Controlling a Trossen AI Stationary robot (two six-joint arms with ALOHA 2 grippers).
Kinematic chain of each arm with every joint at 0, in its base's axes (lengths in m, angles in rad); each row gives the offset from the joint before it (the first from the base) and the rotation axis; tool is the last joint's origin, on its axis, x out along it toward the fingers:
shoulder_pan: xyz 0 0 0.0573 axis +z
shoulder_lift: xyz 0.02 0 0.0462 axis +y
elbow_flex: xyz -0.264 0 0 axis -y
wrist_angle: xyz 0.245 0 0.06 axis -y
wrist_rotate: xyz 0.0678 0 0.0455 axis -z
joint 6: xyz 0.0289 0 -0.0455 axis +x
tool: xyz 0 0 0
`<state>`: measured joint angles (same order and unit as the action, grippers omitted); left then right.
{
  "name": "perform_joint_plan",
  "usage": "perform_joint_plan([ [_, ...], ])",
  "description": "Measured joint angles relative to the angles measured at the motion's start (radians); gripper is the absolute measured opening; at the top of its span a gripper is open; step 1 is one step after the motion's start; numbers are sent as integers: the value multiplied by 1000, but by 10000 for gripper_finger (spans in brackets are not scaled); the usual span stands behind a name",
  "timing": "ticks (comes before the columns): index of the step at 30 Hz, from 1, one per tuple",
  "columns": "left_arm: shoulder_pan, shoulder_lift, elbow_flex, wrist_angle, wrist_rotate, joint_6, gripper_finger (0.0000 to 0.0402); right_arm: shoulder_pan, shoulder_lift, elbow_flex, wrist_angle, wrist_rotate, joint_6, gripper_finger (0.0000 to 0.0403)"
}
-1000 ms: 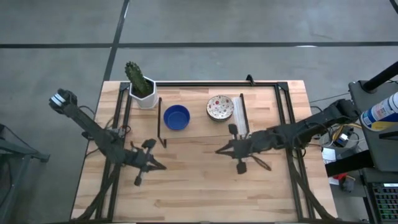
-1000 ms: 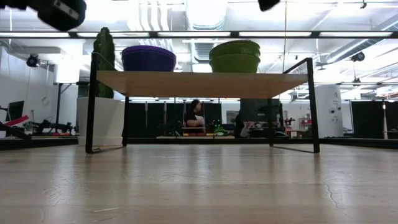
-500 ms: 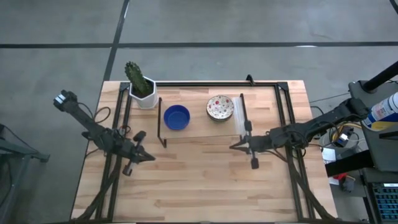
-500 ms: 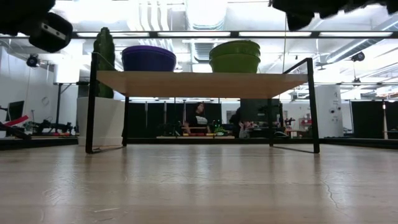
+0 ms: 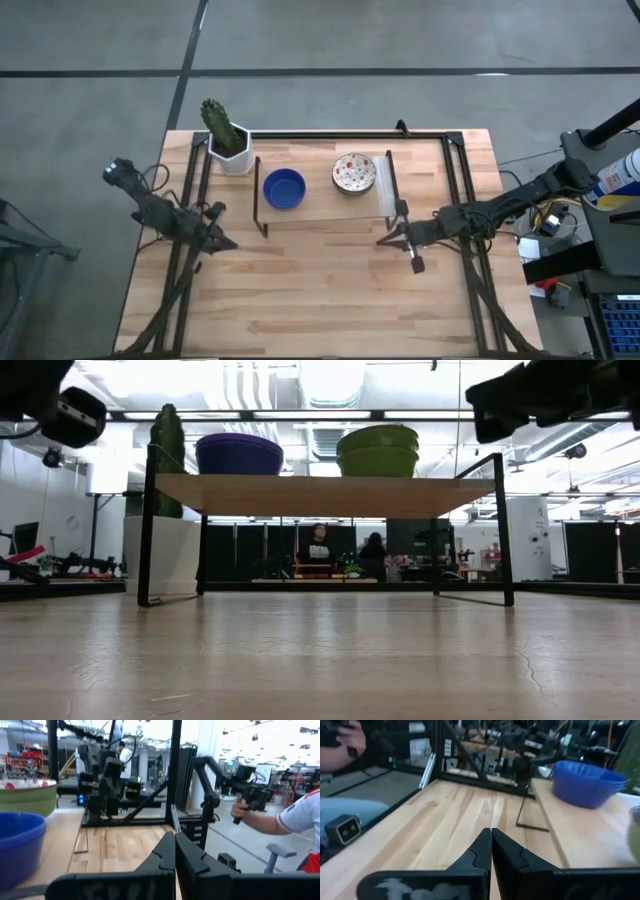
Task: Pick & Place Mini bowls
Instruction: Return to Home Position
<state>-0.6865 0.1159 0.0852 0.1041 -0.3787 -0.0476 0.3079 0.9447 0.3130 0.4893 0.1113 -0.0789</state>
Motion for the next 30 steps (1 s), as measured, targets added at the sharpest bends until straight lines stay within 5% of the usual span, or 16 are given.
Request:
perform_joint_plan([
  [6, 0, -116, 6, -97, 2, 49, 0, -16, -145, -104, 18, -7, 12, 8],
  [17, 1, -115, 81, -208, 45, 35, 0, -73, -514, -295, -23, -1, -6, 8],
  [30, 2, -115, 35, -218, 21, 49, 0, -126, -848, -304, -452, 49, 27, 8],
])
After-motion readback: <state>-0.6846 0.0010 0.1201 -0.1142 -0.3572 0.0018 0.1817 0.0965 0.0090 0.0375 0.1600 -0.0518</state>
